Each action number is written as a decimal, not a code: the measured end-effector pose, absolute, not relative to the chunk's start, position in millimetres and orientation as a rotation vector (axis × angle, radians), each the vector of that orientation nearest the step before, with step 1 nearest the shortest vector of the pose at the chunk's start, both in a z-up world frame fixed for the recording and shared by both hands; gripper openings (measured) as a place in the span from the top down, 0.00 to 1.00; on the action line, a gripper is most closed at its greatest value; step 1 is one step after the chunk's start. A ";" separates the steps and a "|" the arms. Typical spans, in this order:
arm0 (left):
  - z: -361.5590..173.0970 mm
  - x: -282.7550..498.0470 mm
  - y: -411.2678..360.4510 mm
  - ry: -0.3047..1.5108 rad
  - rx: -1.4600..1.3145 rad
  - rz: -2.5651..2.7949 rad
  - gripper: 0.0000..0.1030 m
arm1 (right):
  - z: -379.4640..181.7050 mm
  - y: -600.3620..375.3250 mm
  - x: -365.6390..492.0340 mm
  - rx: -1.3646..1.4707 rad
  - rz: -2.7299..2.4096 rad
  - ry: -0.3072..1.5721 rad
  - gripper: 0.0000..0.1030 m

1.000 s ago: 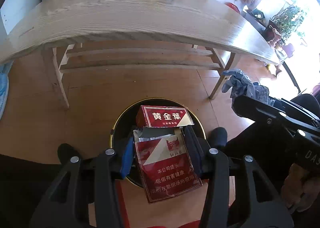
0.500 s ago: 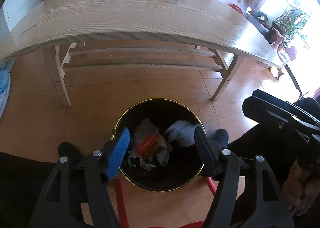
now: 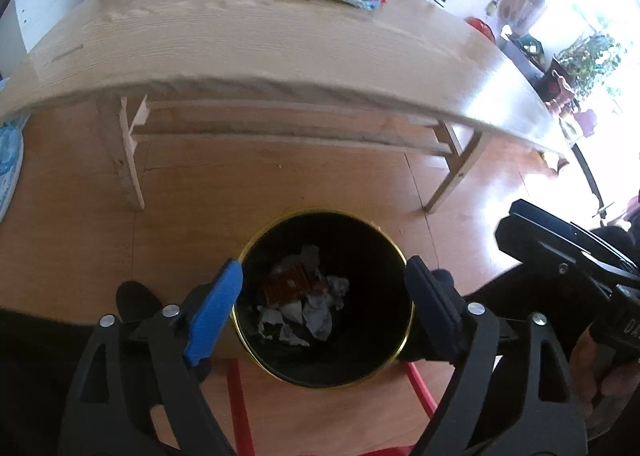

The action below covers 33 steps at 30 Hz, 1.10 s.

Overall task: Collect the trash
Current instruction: 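Carry the box and wrapper over the black bin and open both grippers, then grasp the white medicine box with the left gripper while the right grasps the silver-green strip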

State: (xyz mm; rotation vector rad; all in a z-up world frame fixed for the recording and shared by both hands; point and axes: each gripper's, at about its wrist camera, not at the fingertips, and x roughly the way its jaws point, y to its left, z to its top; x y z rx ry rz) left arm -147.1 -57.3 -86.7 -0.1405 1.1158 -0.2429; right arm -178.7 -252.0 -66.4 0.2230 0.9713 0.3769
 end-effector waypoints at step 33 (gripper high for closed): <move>-83.9 197.5 -74.0 0.966 0.134 -0.178 0.10 | -93.9 -237.7 197.2 0.009 0.359 0.961 0.50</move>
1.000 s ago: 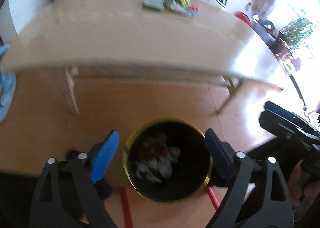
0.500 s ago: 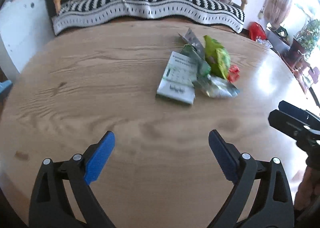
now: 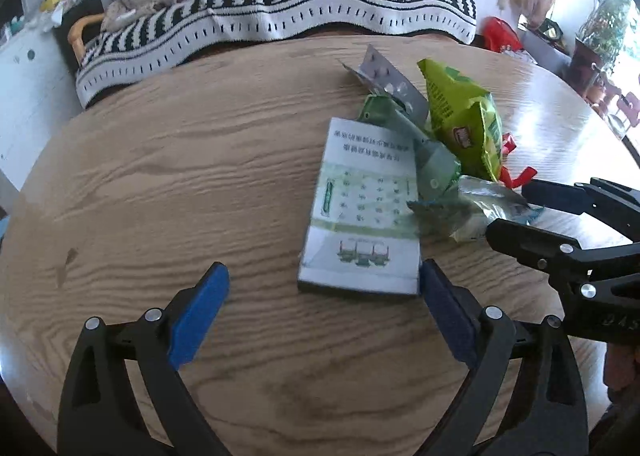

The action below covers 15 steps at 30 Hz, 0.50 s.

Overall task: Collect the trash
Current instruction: 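Grasp the white medicine box with the left gripper while the right grasps the silver-green strip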

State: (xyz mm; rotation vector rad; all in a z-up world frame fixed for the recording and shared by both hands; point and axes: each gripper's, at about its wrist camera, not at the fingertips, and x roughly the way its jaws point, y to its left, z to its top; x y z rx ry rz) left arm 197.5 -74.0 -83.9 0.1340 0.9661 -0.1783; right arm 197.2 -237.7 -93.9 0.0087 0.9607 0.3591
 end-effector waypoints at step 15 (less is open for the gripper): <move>-83.0 196.9 -78.9 0.957 0.134 -0.188 0.33 | -66.5 -241.8 150.3 0.056 0.412 0.950 0.83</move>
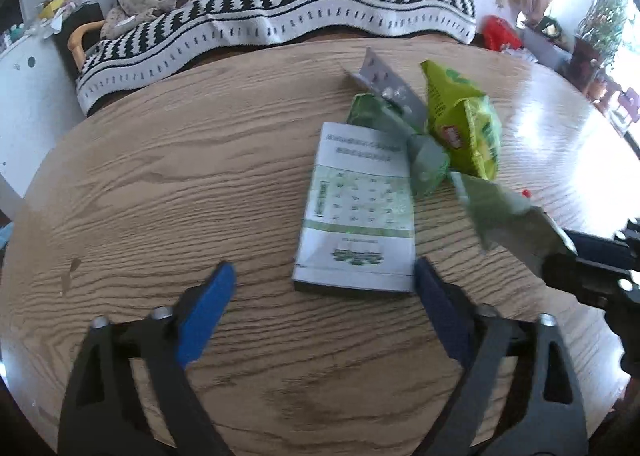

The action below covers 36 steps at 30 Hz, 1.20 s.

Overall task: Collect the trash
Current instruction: 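Grasp the white medicine box with the left gripper while the right grasps the silver-green strip, then move the medicine box and strip over the black bin and release them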

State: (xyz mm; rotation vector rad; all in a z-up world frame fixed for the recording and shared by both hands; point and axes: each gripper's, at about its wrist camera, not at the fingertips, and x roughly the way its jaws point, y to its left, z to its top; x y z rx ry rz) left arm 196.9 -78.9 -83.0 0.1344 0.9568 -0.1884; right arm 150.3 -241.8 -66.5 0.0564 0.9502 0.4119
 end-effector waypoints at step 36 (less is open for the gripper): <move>-80.5 -187.1 -60.8 1.048 -0.044 -0.326 0.46 | -75.0 -264.6 -204.2 0.157 0.341 0.983 0.83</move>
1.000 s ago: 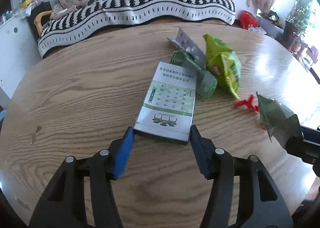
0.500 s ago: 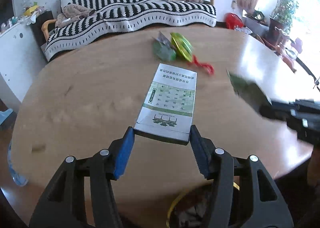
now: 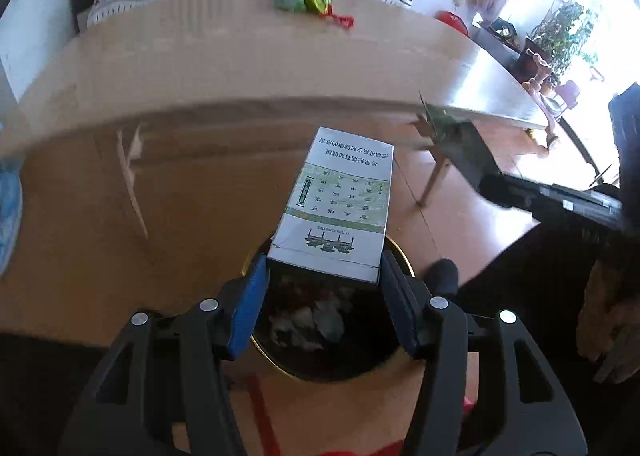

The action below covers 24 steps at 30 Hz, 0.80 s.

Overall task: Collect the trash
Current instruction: 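Move the medicine box and strip over the black bin and release them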

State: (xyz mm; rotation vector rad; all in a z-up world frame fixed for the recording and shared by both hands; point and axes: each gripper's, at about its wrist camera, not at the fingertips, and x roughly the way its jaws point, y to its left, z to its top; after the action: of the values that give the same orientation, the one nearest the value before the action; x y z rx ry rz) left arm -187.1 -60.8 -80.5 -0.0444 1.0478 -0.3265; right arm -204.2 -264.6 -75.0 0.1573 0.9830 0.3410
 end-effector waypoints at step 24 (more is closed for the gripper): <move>-107.0 -185.5 -65.4 1.158 -0.018 -0.302 0.46 | -87.5 -263.5 -204.7 0.217 0.356 1.048 0.83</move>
State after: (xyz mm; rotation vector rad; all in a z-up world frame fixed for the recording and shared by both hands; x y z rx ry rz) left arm -185.5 -65.4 -107.0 -0.0185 1.1578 -0.3016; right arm -204.7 -263.5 -87.5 0.2170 1.0480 0.3563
